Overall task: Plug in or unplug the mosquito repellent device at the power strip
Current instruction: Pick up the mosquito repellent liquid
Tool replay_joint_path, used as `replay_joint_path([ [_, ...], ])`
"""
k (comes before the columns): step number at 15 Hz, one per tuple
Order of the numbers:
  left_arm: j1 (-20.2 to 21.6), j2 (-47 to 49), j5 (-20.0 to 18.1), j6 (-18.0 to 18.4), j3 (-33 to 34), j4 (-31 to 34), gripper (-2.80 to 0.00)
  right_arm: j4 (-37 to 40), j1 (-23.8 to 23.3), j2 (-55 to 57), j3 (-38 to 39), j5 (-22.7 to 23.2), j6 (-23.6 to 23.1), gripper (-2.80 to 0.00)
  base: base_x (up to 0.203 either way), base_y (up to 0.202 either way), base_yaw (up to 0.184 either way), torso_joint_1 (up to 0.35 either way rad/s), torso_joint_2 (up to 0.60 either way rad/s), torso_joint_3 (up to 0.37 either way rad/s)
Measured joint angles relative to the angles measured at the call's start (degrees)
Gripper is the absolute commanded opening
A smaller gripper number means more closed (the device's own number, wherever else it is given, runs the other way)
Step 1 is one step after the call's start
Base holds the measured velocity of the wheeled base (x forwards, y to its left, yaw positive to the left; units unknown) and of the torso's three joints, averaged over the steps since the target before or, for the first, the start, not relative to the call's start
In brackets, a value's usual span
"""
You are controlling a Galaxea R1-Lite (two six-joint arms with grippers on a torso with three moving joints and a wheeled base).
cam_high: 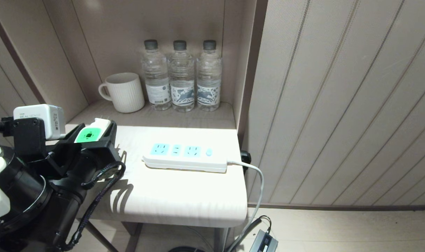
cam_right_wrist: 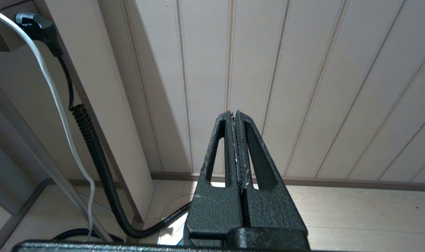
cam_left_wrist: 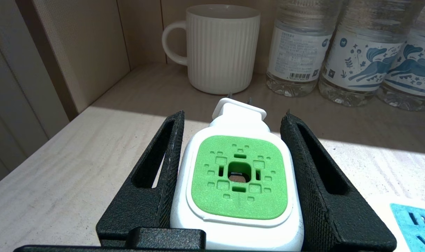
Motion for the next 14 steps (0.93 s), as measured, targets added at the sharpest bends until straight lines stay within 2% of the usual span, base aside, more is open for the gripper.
replay_joint_path([
  [14,0.00,-0.02,-0.02,-0.01,0.00,0.07,-2.80,0.00,0.00,0.00,0.00,0.00,0.00,-2.80,0.000,0.000,0.000,0.000,0.00,0.000],
])
